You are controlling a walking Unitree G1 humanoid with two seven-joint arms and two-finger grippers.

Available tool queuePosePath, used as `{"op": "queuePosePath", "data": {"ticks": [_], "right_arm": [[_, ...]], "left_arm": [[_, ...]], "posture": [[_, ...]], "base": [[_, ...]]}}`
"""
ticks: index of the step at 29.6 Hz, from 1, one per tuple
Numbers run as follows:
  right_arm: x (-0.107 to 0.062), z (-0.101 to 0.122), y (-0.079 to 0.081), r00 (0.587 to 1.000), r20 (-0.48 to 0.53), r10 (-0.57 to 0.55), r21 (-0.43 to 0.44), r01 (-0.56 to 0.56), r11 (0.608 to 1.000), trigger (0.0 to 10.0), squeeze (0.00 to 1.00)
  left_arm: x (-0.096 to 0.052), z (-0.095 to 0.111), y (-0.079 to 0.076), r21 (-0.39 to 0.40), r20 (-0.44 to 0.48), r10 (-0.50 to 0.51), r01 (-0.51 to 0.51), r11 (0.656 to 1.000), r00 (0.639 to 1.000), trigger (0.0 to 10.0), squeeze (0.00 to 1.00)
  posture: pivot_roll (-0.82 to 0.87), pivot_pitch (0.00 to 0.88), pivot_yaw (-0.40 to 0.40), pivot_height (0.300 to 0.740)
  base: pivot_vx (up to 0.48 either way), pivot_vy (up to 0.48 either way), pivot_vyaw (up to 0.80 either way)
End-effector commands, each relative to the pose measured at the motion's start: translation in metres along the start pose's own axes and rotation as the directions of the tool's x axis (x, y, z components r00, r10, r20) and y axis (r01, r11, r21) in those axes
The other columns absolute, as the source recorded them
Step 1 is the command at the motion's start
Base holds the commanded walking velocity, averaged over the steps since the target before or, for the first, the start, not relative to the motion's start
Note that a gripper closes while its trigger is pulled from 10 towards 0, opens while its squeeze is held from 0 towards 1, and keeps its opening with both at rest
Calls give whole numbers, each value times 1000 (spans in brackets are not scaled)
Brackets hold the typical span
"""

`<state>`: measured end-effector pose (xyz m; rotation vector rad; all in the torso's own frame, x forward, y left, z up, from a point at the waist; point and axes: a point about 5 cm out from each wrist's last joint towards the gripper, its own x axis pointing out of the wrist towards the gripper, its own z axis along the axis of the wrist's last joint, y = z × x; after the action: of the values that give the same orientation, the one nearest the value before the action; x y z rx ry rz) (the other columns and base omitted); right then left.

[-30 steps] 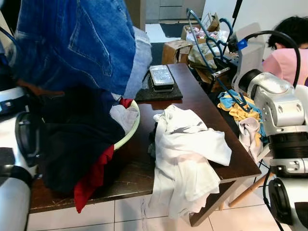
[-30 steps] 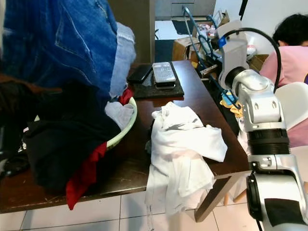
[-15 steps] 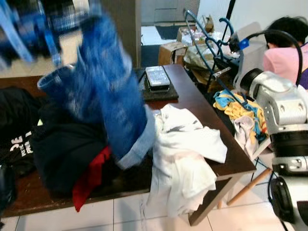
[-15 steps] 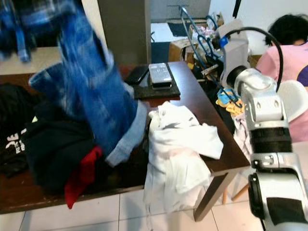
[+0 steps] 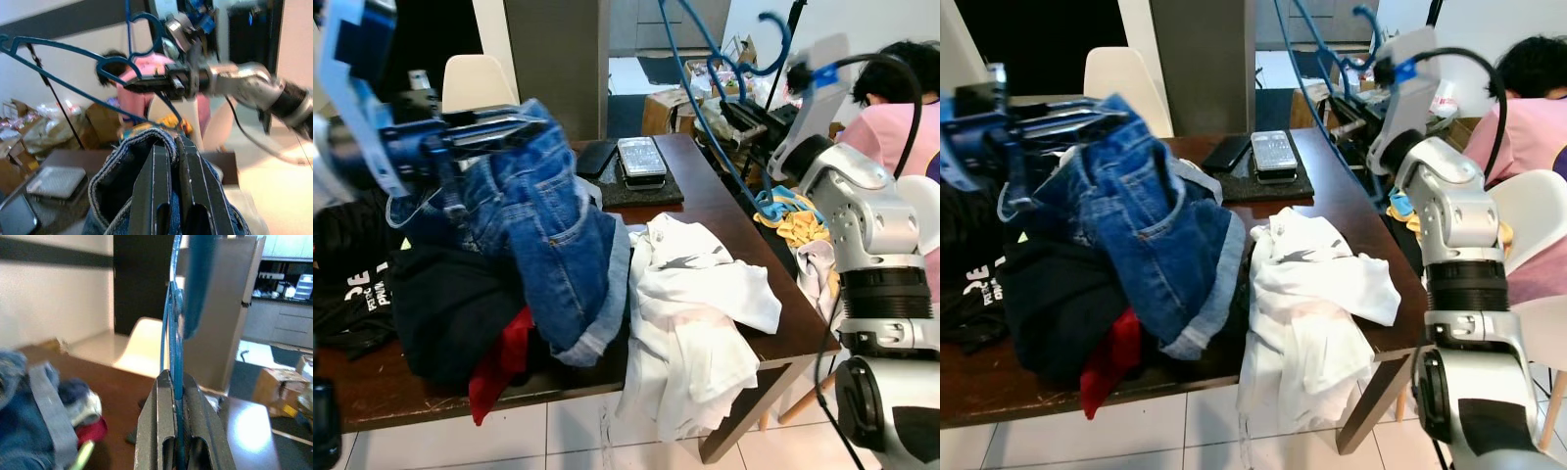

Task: Hang hanger

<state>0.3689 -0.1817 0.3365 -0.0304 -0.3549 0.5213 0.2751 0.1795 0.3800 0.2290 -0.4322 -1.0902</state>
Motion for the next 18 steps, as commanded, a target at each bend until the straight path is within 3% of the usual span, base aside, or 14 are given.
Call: {"op": "queuePosePath", "data": {"ticks": [1, 4, 7, 13, 18], "right_arm": [[-1, 5, 4, 999, 46, 22, 37, -24, 999, 10000, 0], [0, 4, 7, 998, 61, 36, 56, -40, 998, 10000, 0], [-1, 5, 25, 985, 138, 100, 123, -118, 985, 10000, 0], [-5, 18, 48, 937, 289, 198, 187, -258, 948, 10000, 0], [-8, 27, 49, 913, 352, 207, 214, -294, 932, 10000, 0]], "left_arm": [[11, 2, 3, 23, 44, 44, -45, 999, 998, 10000, 0], [17, -1, 5, 15, 56, 74, -75, 997, 996, 10000, 0], [35, -12, 7, 79, 93, 196, -204, 976, 976, 10000, 0], [49, 0, 4, 161, 175, 259, -287, 944, 950, 10000, 0], [50, 14, 7, 203, 203, 272, -312, 928, 941, 10000, 0]], "posture": [[114, 50, -16, 740], [108, 49, -14, 740], [102, 52, -16, 740], [95, 52, -10, 740], [102, 56, -9, 740]], "base": [[0, 0, 0], [0, 0, 0], [0, 0, 0], [0, -403, 0], [0, -428, 0]]}}
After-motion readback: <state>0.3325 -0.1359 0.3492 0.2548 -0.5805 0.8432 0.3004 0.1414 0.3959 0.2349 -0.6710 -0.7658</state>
